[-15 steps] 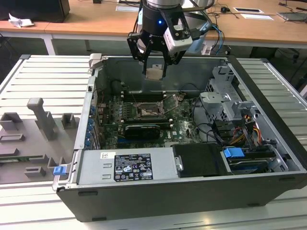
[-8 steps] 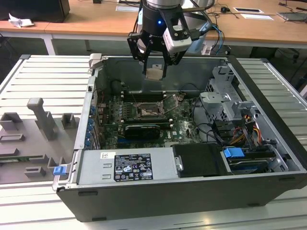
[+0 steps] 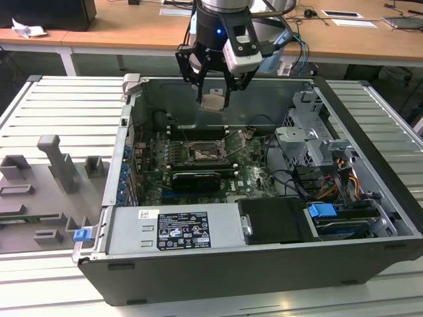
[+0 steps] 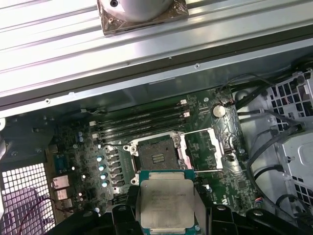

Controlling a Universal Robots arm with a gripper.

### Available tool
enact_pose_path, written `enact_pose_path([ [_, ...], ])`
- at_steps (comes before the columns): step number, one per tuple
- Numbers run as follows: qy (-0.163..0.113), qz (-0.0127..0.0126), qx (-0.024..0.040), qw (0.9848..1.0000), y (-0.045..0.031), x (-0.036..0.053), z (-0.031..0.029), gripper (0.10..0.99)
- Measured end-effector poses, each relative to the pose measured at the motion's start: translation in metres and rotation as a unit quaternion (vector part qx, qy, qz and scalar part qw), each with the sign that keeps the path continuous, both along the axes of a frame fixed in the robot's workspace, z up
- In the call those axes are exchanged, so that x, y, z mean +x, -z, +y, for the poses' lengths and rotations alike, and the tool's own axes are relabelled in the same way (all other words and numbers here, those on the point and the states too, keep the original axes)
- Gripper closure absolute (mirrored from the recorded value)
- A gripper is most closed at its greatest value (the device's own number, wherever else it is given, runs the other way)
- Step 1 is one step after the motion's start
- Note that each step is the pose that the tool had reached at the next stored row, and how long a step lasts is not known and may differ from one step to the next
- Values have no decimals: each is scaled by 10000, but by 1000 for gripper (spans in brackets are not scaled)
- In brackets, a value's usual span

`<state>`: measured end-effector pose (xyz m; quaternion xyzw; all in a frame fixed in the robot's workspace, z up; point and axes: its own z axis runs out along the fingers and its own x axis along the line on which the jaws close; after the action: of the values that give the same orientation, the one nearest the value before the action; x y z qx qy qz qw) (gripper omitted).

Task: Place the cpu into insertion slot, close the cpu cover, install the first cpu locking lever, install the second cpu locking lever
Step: 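Place the cpu into insertion slot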

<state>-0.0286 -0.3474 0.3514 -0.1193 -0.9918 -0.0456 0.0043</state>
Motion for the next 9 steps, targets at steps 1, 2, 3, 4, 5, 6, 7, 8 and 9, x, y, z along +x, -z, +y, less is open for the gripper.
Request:
enact_pose_path([
  [1, 14, 0, 0, 10000, 0, 0, 0, 557],
  [2, 34, 0, 0, 10000, 2, 0, 0, 557],
  [3, 47, 0, 0, 10000, 2, 0, 0, 557],
  [4, 75, 0, 0, 10000, 3, 0, 0, 557],
  [5, 104, 0, 0, 9999, 5, 0, 0, 557],
  [6, 131, 0, 0, 9999, 6, 0, 0, 557],
  [7, 145, 0, 0, 9999, 7, 0, 0, 557],
  [8, 158, 0, 0, 9999, 7, 0, 0, 557],
  [9, 172, 0, 0, 9999, 8, 0, 0, 557],
])
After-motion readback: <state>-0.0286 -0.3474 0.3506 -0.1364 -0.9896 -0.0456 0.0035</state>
